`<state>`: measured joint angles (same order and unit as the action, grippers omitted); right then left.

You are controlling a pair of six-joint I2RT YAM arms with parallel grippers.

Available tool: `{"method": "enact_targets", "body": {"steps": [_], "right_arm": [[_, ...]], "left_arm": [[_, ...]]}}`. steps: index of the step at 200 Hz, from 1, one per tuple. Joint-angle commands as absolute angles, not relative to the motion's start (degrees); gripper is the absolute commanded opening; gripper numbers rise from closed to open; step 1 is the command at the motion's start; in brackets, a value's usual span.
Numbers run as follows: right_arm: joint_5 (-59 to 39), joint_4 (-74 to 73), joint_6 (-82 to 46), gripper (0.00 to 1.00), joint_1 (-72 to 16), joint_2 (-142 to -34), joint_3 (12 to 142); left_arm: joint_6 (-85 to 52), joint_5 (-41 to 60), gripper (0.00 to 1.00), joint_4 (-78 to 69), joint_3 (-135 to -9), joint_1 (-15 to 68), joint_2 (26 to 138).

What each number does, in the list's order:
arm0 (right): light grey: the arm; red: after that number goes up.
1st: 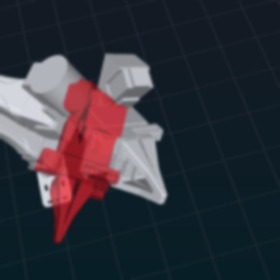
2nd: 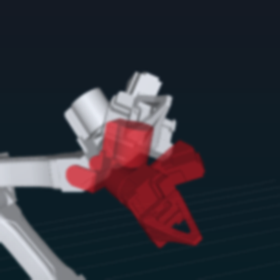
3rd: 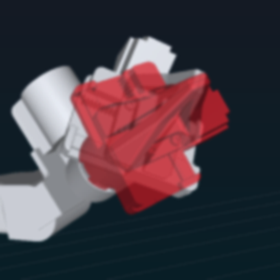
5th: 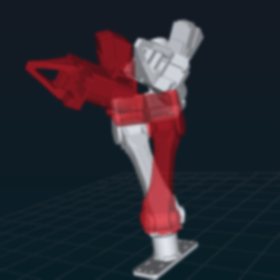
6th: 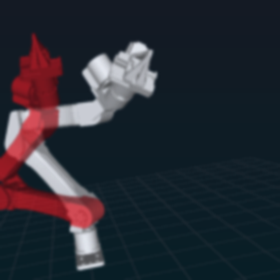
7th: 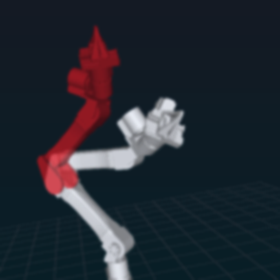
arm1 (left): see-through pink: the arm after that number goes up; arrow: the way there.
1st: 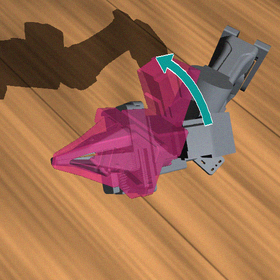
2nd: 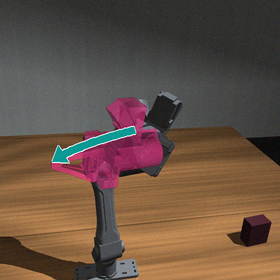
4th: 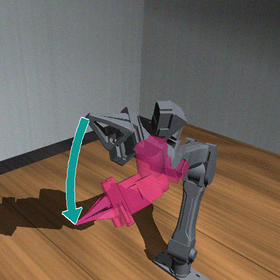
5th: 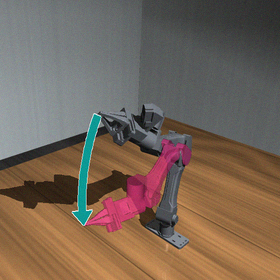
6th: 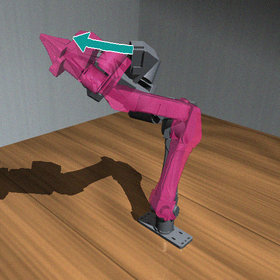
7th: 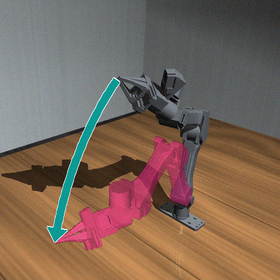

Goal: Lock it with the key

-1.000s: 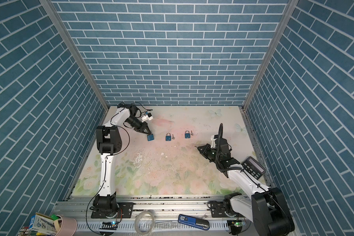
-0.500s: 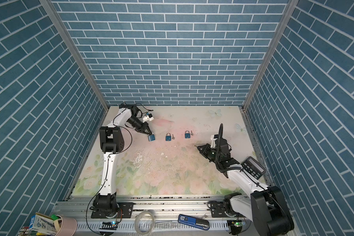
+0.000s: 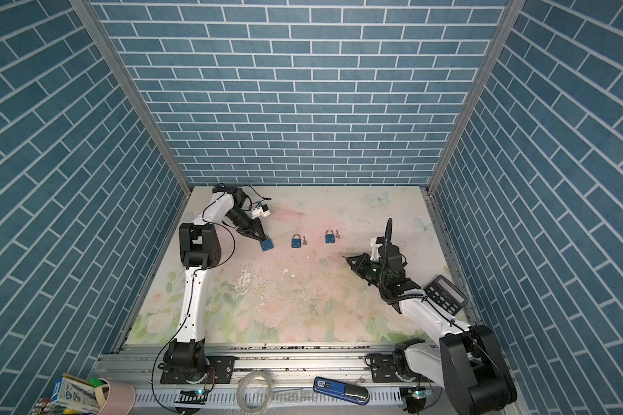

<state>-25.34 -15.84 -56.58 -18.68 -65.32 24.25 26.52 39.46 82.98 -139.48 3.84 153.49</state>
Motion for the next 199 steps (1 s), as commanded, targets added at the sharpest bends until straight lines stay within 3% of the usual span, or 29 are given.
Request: {"method": "enact_targets", "body": {"steps": [1, 74, 131, 165, 199], "right_arm": [[-25.95, -16.54, -56.69, 0.00, -18.52, -63.23, 23.30], [-26.24, -15.65, -56.17, 0.00, -18.54, -63.40, 24.52], [-23.73, -8.08, -51.90, 0.00, -21.13, -68.17, 33.42], [-18.34, -5.02, -51.31, 0.00, -26.06, -73.91, 41.37], [-8.81, -1.10, -51.28, 0.00, -33.56, -81.31, 52.10]], "left_arm": [[26.04, 35.80, 0.21, 82.84, -140.27, 4.22, 154.67], [21.33, 31.47, 0.30, 81.27, -142.79, 4.13, 154.15], [12.22, 32.37, 0.37, 75.03, -139.90, 3.25, 144.71], [1.33, 31.86, 0.36, 63.00, -128.72, 2.82, 132.93], [-7.45, 34.44, 0.40, 46.63, -108.92, 2.73, 115.56]]}}
